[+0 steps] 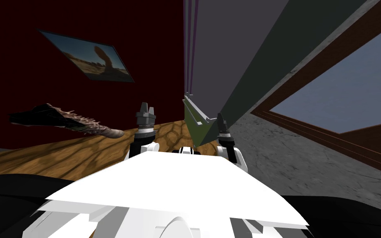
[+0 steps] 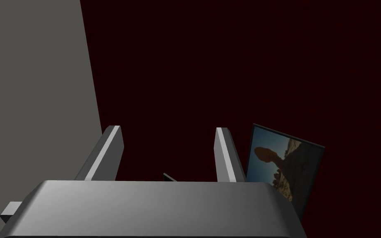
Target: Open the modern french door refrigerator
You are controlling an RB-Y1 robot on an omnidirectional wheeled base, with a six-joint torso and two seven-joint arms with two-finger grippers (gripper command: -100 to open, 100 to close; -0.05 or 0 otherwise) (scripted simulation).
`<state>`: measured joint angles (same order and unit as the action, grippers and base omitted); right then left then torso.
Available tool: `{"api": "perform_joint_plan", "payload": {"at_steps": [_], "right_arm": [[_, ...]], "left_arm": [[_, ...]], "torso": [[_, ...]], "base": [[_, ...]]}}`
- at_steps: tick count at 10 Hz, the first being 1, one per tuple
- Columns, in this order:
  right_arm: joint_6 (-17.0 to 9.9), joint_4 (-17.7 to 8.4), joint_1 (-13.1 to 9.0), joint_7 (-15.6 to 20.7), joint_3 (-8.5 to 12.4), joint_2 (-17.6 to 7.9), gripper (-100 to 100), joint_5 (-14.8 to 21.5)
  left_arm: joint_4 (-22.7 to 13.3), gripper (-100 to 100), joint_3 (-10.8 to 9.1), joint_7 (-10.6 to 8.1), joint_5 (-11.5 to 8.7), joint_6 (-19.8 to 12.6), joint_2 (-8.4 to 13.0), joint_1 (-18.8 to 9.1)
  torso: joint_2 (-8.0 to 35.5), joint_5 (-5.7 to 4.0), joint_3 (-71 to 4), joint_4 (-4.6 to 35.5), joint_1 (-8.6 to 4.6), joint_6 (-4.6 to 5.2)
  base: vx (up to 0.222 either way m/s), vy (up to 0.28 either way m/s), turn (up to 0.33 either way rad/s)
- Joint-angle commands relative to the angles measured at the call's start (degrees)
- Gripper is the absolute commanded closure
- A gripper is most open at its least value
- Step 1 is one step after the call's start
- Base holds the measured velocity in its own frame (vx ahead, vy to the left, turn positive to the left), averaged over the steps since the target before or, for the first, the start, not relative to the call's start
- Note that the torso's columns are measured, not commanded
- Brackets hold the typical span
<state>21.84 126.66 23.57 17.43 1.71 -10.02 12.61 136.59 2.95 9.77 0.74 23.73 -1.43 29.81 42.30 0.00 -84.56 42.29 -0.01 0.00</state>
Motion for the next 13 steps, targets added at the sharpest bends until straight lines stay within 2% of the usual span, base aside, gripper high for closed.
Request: {"api": "perform_joint_plan", "payload": {"at_steps": [1, 2, 3, 4, 5, 6, 7, 8, 9, 10, 11, 12, 13], "right_arm": [[0.08, -1.57, -0.74, 3.65, 0.27, -0.75, -100, 2.69], [-0.02, -2.86, -1.43, 5.67, 0.48, -1.34, -100, 5.16], [-0.02, -2.86, -1.43, 6.7, 0.48, -1.34, -100, 5.17], [-0.11, -4.21, -2.16, 8.68, 0.7, -1.87, -100, 7.68], [-0.11, -4.21, -2.16, 9.91, 0.7, -1.87, -100, 7.75], [-0.17, -5.61, -2.91, 11.82, 0.94, -2.34, -100, 10.23], [-0.17, -5.61, -2.91, 13.24, 0.94, -2.34, -100, 10.4], [-0.19, -7.05, -3.67, 15.09, 1.19, -2.74, -100, 12.84], [-0.19, -7.05, -3.67, 16.64, 1.19, -2.74, -100, 13.1], [-0.18, -8.55, -4.45, 18.26, 1.45, -3.08, -100, 15.43], [-0.18, -8.55, -4.45, 19.89, 1.45, -3.08, -100, 15.82], [-0.13, -10.08, -5.23, 21.52, 1.72, -3.35, -100, 18.14], [-0.13, -10.08, -5.23, 23.21, 1.72, -3.35, -100, 18.54]], "left_arm": [[0.0, 0, 0.0, 0.0, 0.0, 0.0, 0.0, 0.0], [0.0, 0, 0.0, 0.0, 0.0, 0.0, 0.0, 0.0], [0.0, 0, 0.0, 0.0, 0.0, 0.0, 0.0, 0.0], [0.0, 0, 0.0, 0.0, 0.0, 0.0, 0.0, 0.0], [0.0, 0, 0.0, 0.0, 0.0, 0.0, 0.0, 0.0], [0.0, 0, 0.0, 0.0, 0.0, 0.0, 0.0, 0.0], [0.0, 0, 0.0, 0.0, 0.0, 0.0, 0.0, 0.0], [0.0, 0, 0.0, 0.0, 0.0, 0.0, 0.0, 0.0], [0.0, 0, 0.0, 0.0, 0.0, 0.0, 0.0, 0.0], [0.0, 0, 0.0, 0.0, 0.0, 0.0, 0.0, 0.0], [0.0, 0, 0.0, 0.0, 0.0, 0.0, 0.0, 0.0], [0.0, 0, 0.0, 0.0, 0.0, 0.0, 0.0, 0.0], [0.0, 0, 0.0, 0.0, 0.0, 0.0, 0.0, 0.0]], "torso": [[0.01, 0.0, 0.0, 0.0, 0.02, 0.0], [-0.02, 0.0, -0.02, -0.01, -0.01, 0.0], [-0.04, 0.0, -0.03, -0.01, 0.0, 0.0], [-0.03, 0.0, -0.02, -0.01, 0.0, 0.0], [-0.01, 0.0, -0.01, -0.01, 0.02, 0.0], [-0.01, 0.01, -0.01, 0.0, 0.02, 0.0], [0.01, 0.0, 0.0, 0.0, 0.02, 0.0], [-0.02, 0.0, -0.01, 0.0, -0.01, 0.0], [-0.03, 0.0, -0.02, -0.01, 0.0, 0.0], [-0.01, 0.0, -0.01, -0.01, -0.01, 0.0], [0.0, 0.0, 0.0, 0.0, 0.01, 0.0], [-0.02, 0.0, -0.02, -0.01, 0.0, 0.0], [-0.03, 0.0, -0.02, -0.01, 0.02, 0.0]], "base": [[-0.031, 0.032, -0.014], [-0.029, 0.034, -0.027], [-0.028, 0.032, -0.012], [-0.033, 0.037, -0.025], [-0.03, 0.037, -0.012], [-0.038, 0.04, -0.02], [-0.03, 0.033, -0.014], [-0.03, 0.037, -0.02], [-0.033, 0.029, -0.013], [-0.036, 0.031, -0.021], [-0.028, 0.03, -0.012], [-0.029, 0.035, -0.018], [-0.023, 0.028, -0.011]]}}
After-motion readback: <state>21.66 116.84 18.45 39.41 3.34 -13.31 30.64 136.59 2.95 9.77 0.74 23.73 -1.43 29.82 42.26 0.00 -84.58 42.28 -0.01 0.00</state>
